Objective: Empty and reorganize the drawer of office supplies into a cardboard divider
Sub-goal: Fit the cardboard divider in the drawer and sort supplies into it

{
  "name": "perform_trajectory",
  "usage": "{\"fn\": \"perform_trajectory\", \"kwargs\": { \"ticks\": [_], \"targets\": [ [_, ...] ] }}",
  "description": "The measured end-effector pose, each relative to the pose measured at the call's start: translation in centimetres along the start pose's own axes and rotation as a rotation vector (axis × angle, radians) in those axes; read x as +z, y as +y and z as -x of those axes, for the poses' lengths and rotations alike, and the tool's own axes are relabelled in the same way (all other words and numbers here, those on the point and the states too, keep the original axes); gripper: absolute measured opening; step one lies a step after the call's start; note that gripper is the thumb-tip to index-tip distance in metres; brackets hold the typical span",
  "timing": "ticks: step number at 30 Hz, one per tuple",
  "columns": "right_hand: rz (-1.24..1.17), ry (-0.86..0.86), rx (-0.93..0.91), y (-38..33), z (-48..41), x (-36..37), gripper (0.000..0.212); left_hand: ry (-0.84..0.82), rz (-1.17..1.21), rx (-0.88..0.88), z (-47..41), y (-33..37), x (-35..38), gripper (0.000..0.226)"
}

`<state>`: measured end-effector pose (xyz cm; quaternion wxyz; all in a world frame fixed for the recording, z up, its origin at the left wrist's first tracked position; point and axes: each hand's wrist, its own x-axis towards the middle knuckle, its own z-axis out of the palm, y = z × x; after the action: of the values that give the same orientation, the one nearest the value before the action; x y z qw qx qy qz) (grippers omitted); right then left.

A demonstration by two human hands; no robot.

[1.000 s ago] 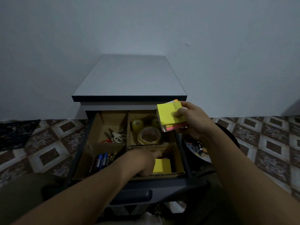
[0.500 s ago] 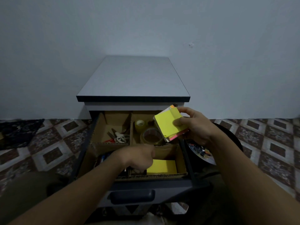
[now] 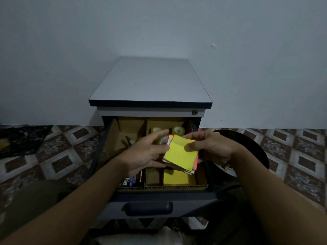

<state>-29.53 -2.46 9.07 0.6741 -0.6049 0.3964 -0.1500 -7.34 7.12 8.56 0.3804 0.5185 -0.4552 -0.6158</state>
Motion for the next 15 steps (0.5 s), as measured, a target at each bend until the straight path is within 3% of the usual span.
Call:
{"fn": "perform_trajectory", "kwargs": {
  "ticks": [3,7,11,15],
  "targets": [
    [0.004,0.015,0.024,0.6,0.1,0.6,0.032,0.024,-0.042,-0.003,-0.3,-0.5,1.3,0.046],
    [0.054,0.027,0.012,1.0,0.2,1.5,0.029,0.054,-0.103,-0.016,-0.5,-1.1,2.1,0.059],
    [0.237,0.129,-0.025,0.9,0.2,1.5,0.024,0.19,-0.084,-0.055,-0.3,-1.5,1.9,0.042],
    [0.342,0.106,-0.048,0.6,0.5,1.5,0.024,0.231,-0.088,-0.074,0.0,-1.8,2.1,0.029]
  ]
}}
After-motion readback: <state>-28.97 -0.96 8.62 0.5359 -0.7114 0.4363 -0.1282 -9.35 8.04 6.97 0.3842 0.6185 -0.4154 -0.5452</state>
